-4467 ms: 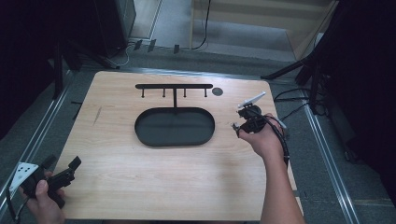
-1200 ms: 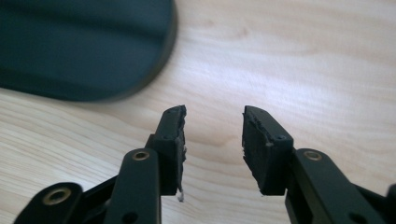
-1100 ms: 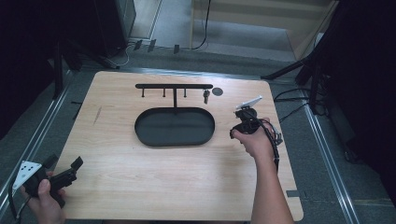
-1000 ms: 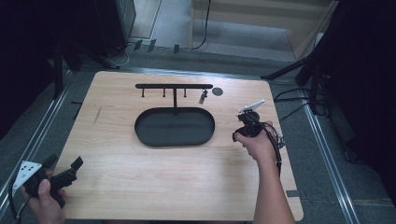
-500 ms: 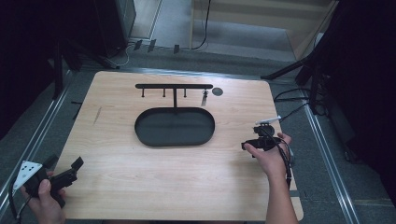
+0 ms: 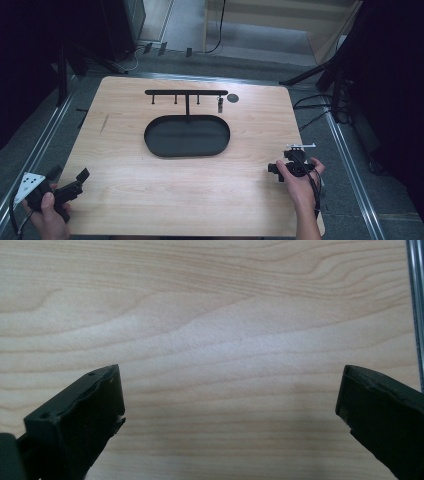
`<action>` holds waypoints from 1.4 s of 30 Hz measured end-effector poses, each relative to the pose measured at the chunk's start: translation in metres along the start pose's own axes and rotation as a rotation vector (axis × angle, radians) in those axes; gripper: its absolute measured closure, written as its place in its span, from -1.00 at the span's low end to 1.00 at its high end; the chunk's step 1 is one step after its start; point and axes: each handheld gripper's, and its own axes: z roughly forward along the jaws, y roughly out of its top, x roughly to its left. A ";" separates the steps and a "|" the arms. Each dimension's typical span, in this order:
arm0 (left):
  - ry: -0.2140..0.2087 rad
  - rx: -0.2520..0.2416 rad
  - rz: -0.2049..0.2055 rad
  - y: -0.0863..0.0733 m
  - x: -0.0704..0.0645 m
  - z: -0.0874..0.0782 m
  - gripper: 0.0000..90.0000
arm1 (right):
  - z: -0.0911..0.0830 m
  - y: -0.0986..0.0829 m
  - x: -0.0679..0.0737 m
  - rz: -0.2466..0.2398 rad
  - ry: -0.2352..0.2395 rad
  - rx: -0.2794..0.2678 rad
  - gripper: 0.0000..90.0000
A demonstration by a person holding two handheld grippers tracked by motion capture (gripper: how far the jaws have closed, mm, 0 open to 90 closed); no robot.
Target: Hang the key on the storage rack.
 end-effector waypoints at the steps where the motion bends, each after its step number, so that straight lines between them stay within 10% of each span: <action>1: 0.000 0.001 0.000 0.000 0.000 0.000 -0.93 | 0.000 -0.002 -0.001 0.000 -0.001 -0.009 -1.00; 14: -0.001 -0.001 -0.002 0.000 0.000 0.000 -0.93 | -0.011 -0.035 -0.014 -0.014 -0.027 -0.200 -0.90; 22: -0.005 0.005 -0.004 0.000 0.000 0.000 -0.93 | -0.018 -0.067 -0.031 0.083 -0.003 -0.407 -0.88; 42: 0.003 0.011 0.023 0.000 -0.002 0.000 -0.93 | -0.019 -0.096 -0.046 0.189 0.077 -0.563 -0.85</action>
